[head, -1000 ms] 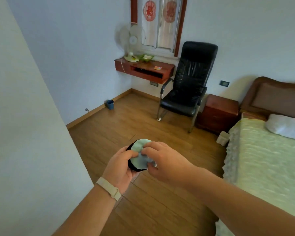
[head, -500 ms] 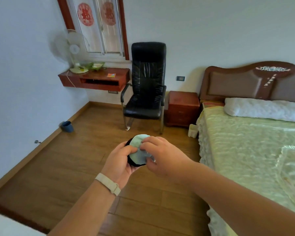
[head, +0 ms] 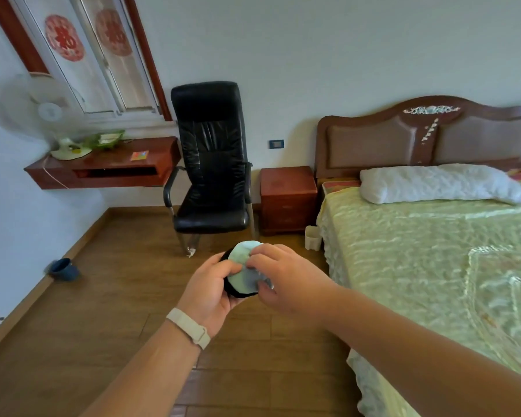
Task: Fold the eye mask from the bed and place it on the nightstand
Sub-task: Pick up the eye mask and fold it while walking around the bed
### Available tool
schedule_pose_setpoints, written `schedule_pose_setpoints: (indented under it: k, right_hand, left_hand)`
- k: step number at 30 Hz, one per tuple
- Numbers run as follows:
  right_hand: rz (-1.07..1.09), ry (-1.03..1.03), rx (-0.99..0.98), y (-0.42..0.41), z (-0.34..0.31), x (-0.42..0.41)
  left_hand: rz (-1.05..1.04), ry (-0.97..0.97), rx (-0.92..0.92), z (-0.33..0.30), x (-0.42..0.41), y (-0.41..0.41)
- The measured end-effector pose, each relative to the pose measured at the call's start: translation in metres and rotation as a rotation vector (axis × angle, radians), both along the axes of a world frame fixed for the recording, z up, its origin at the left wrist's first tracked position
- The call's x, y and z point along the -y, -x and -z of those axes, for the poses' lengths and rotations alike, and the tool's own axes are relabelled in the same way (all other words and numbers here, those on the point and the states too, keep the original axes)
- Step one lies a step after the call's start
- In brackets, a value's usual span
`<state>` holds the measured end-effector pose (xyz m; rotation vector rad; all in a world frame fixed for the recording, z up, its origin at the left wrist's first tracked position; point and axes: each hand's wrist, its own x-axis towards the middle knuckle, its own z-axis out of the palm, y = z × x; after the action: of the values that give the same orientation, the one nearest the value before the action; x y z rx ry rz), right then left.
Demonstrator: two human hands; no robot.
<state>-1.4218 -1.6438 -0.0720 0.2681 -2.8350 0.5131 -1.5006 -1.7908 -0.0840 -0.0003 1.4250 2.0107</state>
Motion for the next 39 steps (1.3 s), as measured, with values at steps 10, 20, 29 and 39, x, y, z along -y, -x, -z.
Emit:
schedule_pose_setpoints:
  k: [10,20,29,39]
  right_hand:
    - [0.081,0.007,0.025,0.103,0.019,-0.057]
    - [0.123,-0.037,0.013,0.289,0.007,-0.081]
    - [0.191,-0.042,0.044,0.383,0.019,-0.126]
    - [0.232,0.037,0.032,0.453,0.045,-0.22]
  left_hand:
    - [0.094,-0.004,0.035,0.016,-0.061,0.109]
    - [0.11,-0.054,0.05,0.01,-0.09,0.301]
    - [0.183,-0.064,0.115,0.024,-0.141,0.405]
    - [0.211,-0.014,0.128,0.042,-0.239,0.481]
